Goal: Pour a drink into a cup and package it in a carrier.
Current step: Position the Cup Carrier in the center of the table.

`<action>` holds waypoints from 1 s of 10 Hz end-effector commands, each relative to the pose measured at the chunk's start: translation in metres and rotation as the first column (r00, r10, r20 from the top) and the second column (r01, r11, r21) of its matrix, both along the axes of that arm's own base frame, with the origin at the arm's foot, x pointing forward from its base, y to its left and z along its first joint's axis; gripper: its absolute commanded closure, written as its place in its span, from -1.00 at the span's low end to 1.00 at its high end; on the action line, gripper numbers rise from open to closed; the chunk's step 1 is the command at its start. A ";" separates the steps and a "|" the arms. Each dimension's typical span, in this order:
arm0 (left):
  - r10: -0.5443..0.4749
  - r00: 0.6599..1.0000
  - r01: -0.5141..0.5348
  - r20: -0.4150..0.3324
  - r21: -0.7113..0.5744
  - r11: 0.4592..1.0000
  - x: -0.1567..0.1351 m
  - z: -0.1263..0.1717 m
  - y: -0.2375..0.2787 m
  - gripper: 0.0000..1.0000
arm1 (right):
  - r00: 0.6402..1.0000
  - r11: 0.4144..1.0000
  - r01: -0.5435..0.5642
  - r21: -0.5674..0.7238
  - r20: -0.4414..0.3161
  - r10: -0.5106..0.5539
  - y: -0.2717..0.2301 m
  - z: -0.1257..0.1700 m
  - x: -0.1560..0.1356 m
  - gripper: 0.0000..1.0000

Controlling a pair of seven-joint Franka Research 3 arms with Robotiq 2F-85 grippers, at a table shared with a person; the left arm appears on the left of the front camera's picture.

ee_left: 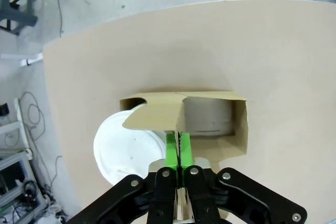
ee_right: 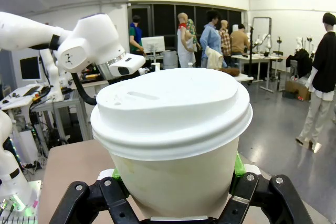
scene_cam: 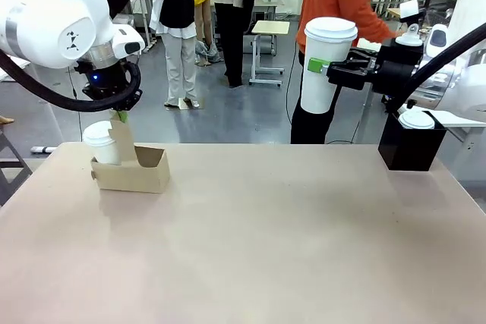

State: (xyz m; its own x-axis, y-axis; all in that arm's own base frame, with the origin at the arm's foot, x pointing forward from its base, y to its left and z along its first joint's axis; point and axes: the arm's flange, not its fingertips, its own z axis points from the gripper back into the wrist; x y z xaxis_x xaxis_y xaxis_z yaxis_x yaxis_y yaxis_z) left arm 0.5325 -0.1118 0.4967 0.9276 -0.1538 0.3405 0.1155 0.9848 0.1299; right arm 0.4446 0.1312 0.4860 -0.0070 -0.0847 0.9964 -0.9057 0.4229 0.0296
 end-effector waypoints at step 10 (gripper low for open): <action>0.082 0.997 -0.082 0.004 -0.023 0.996 -0.024 0.039 -0.015 0.73 | 1.000 1.000 -0.002 0.011 0.014 0.002 0.002 0.004 0.000 -0.61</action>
State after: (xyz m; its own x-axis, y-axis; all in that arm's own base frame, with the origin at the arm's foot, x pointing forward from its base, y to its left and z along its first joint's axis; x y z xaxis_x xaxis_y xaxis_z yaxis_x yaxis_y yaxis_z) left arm 0.5082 -0.1222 0.5358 0.9289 -0.0912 0.3589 0.0574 0.9929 0.1037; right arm 0.4445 0.1311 0.4862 -0.0073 -0.0846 0.9964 -0.9056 0.4230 0.0293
